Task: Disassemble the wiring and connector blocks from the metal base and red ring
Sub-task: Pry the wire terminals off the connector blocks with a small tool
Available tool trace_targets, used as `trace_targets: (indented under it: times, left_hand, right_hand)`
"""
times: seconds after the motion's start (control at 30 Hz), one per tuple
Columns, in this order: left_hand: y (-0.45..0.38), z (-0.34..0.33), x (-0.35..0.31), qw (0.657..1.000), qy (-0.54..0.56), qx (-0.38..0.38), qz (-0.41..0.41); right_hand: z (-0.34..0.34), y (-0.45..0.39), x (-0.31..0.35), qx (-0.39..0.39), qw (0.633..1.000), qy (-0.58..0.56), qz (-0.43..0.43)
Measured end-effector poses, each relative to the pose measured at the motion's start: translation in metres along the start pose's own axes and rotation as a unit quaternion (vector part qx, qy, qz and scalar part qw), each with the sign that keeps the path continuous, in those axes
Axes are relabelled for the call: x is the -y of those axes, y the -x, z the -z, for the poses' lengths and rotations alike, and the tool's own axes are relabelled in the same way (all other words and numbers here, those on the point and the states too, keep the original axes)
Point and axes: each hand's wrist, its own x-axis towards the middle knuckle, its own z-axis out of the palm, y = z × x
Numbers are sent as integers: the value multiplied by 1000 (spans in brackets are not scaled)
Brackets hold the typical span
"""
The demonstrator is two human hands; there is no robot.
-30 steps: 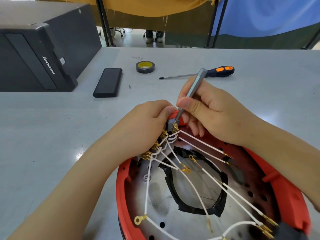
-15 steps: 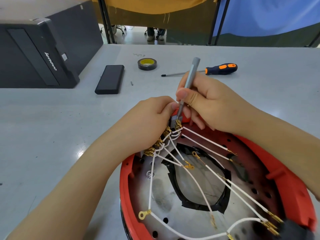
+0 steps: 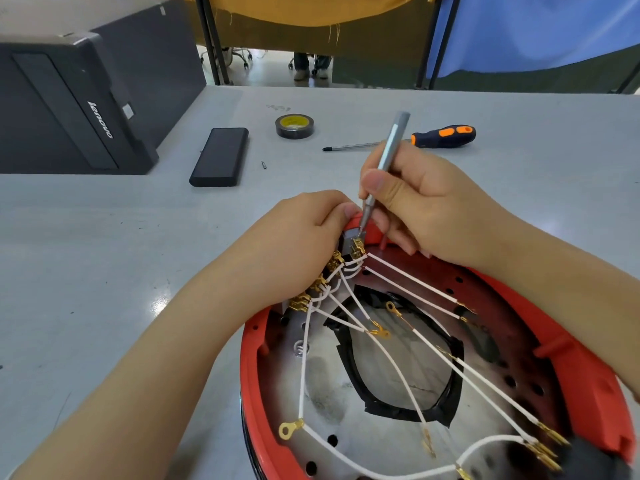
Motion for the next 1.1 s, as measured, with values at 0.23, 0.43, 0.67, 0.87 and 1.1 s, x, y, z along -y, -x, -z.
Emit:
trace_targets:
  times: [0.23, 0.43, 0.67, 0.87, 1.1]
  left_hand:
    - [1, -1, -1, 1000, 9, 3, 1]
    - [1, -1, -2, 1000, 10, -4, -1]
    - [2, 0, -4, 1000, 16, -7, -1]
    - [-1, 0, 0, 1000, 17, -5, 2]
    - [-1, -1, 2, 1000, 22, -12, 4]
  right_hand:
    - [-2, 3, -3, 13, 998, 44, 49]
    - [-4, 5, -2, 13, 991, 105, 76]
    - [-7, 1, 2, 12, 986, 141, 89]
    - [-7, -7, 3, 54, 998, -3, 21]
    - [-7, -12, 2, 58, 998, -27, -6]
